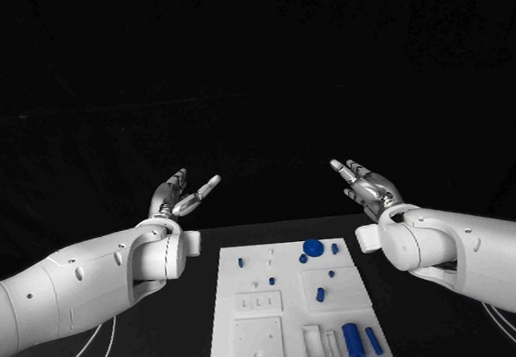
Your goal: Assemble the parts on the task board
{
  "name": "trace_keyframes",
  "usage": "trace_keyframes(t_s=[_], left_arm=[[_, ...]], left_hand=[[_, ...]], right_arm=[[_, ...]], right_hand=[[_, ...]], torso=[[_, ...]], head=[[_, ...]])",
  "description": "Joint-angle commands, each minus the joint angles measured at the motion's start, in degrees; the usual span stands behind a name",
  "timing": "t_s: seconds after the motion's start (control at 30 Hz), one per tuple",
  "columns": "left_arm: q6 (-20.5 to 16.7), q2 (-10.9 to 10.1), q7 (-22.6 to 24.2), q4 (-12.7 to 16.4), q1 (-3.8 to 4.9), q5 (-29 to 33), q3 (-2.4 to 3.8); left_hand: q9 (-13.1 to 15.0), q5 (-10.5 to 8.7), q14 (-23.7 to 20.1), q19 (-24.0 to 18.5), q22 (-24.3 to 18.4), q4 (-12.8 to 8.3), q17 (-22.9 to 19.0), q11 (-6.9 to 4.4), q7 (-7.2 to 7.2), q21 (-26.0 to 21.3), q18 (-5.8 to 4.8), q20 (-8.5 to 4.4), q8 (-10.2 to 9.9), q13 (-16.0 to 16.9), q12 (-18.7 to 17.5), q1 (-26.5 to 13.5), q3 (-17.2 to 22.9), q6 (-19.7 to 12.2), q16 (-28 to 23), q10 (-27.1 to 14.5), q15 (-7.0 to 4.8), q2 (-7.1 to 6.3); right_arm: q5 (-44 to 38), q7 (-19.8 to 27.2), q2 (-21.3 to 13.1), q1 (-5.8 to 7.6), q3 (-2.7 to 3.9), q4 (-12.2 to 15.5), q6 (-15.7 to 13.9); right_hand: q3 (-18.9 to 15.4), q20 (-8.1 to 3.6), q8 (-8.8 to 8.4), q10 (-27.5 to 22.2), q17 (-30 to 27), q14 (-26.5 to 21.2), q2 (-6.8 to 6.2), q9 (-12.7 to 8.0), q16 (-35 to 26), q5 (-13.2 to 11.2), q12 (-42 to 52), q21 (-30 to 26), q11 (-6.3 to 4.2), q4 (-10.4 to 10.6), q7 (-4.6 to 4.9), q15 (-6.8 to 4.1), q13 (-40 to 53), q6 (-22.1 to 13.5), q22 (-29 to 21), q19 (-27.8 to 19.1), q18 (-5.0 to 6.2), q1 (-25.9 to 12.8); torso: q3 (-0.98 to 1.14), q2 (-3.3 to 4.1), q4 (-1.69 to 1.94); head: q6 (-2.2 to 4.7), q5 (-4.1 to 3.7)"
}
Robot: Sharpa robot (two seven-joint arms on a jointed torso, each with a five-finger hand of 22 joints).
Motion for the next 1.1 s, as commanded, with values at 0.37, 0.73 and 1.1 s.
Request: trace_keyframes(t_s=[0.37, 0.73, 1.1], left_arm=[[5.3, -0.1, -1.2, -1.1, 0.55, 1.5, -0.08], [13.9, -1.6, -3.0, 0.0, 0.7, -1.7, -0.09], [28.7, -4.4, -3.0, 4.7, 2.2, -7.3, -0.01]], left_hand=[[0.6, -1.03, 12.5, 6.9, 1.3, -0.2, 0.8, 3.84, 3.7, 3.5, -0.13, 0.62, 1.1, 0.8, 0.9, 1.3, 4.7, 9.0, 1.2, 12.4, 3.98, 5.42], [1.9, -1.08, 53.7, 38.1, 4.7, -15.0, 2.4, 1.29, 2.12, 16.8, -4.06, -8.94, 2.3, 2.2, 2.5, 4.1, 3.2, 36.8, 6.0, 49.9, -0.26, 16.07], [2.2, -1.17, 62.1, 41.5, 7.3, -22.2, 2.7, -0.4, 1.49, 23.7, -4.63, -12.8, 2.5, 2.1, 2.4, 9.1, 5.7, 43.2, 4.2, 54.0, -3.21, 18.58]], right_arm=[[-7.8, -5.1, -0.2, 0.83, 0.23, -4.0, 10.5], [-24.1, -4.1, 1.2, 0.82, 0.27, -6.6, 8.7], [-63.5, -13.6, 0.9, 1.39, 1.29, -4.4, 18.3]], right_hand=[[3.9, 0.25, 1.38, 10.6, 1.1, 9.1, -0.39, 1.1, 1.2, -1.3, 1.0, 3.3, 2.6, -10.8, 3.73, 3.04, 1.1, 10.7, 1.4, 7.2, -0.22, 13.7], [17.7, -6.46, 2.79, 58.5, 3.3, 60.2, -3.61, 3.0, 2.8, 0.1, 2.9, 4.2, -1.03, -22.9, 2.19, -1.08, 3.2, 53.7, 3.3, 48.1, -1.36, 14.5], [27.7, -13.05, 3.5, 70.6, 5.5, 77.1, -9.08, 3.6, 4.8, -3.6, 3.1, 7.3, -5.55, -22.7, -0.01, -7.72, 3.4, 62.4, 4.5, 66.0, -1.26, 12.8]], torso=[[0.02, 0.02, 0.02], [-0.29, 0.38, -0.08], [0.02, 3.03, 1.12]], head=[[-0.56, 0.31], [-1.01, 0.44], [-1.23, -0.66]])
